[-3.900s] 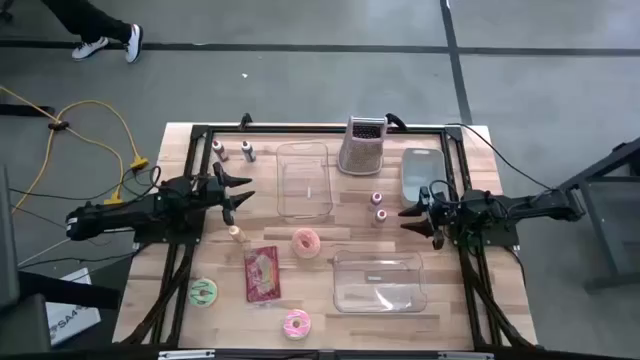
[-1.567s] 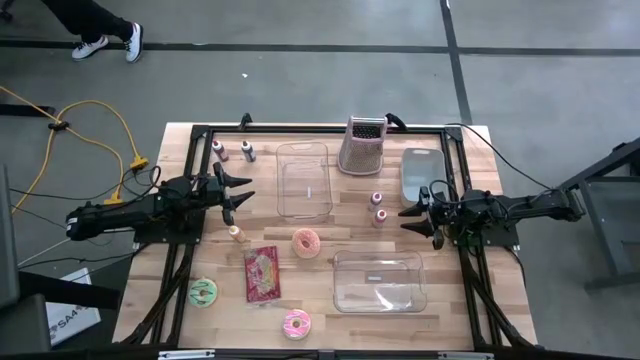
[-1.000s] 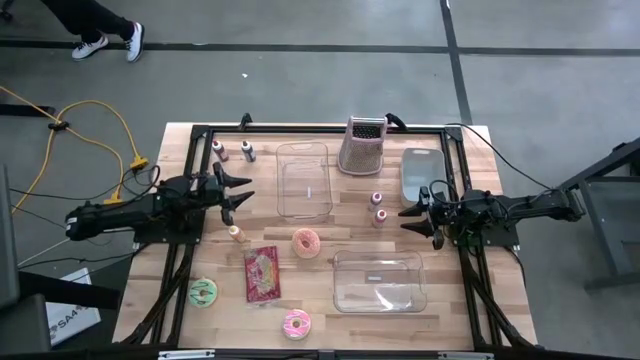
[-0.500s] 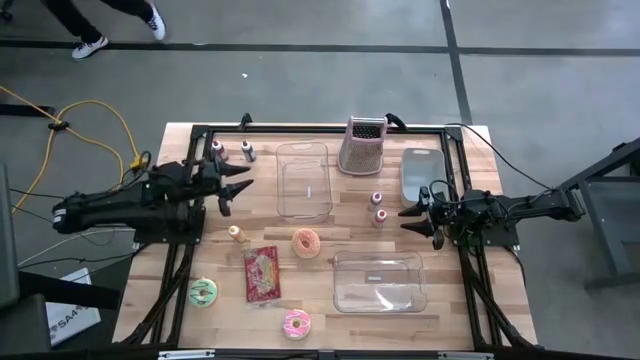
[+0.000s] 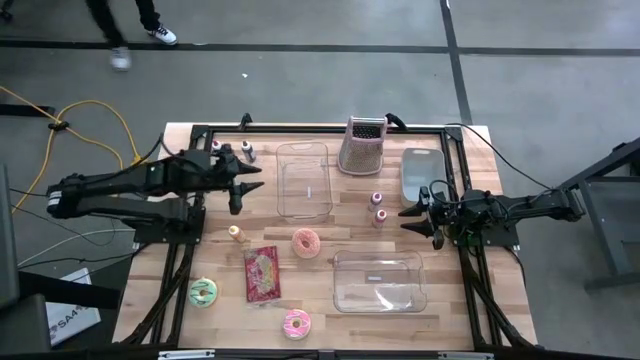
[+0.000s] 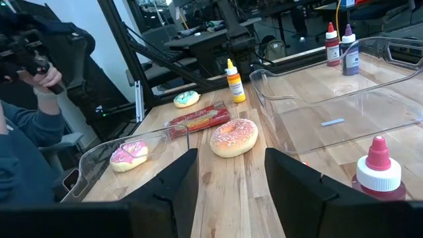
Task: Pick & Place Food Item
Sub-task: Put the yellow food coloring bottle into the top transparent bin
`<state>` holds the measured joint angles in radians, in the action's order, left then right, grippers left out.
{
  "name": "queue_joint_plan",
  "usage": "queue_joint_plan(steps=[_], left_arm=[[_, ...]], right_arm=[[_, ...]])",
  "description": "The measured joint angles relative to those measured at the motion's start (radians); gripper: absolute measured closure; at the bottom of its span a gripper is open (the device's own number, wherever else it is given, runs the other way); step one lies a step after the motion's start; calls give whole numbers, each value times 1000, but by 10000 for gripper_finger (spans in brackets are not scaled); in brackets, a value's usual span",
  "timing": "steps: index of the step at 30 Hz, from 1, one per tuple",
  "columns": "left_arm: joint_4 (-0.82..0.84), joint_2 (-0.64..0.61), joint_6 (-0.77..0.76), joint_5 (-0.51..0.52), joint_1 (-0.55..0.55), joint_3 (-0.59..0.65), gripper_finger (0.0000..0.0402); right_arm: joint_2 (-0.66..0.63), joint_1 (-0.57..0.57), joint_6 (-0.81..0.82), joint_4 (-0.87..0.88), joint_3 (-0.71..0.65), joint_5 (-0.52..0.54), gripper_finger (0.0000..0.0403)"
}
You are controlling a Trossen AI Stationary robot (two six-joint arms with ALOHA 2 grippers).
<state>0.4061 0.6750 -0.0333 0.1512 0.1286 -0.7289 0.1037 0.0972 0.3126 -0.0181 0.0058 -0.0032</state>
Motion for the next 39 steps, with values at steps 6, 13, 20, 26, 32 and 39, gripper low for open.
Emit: queue_joint_plan(steps=[6, 13, 20, 26, 32, 39], left_arm=[[30, 40, -8, -3, -76, -9, 227], [121, 42, -51, 5, -136, -9, 227], [224, 44, -279, 79, -185, -9, 227], [311, 79, -522, 90, -216, -10, 227], [367, 107, -644, 81, -233, -10, 227], [533, 108, -786, 37, -210, -11, 227]], right_arm=[[0, 0, 0, 0, 0, 0, 241], [0, 0, 0, 0, 0, 0, 241], [0, 0, 0, 0, 0, 0, 241], [0, 0, 0, 0, 0, 0, 241], [0, 0, 0, 0, 0, 0, 241], [0, 0, 0, 0, 0, 0, 241]])
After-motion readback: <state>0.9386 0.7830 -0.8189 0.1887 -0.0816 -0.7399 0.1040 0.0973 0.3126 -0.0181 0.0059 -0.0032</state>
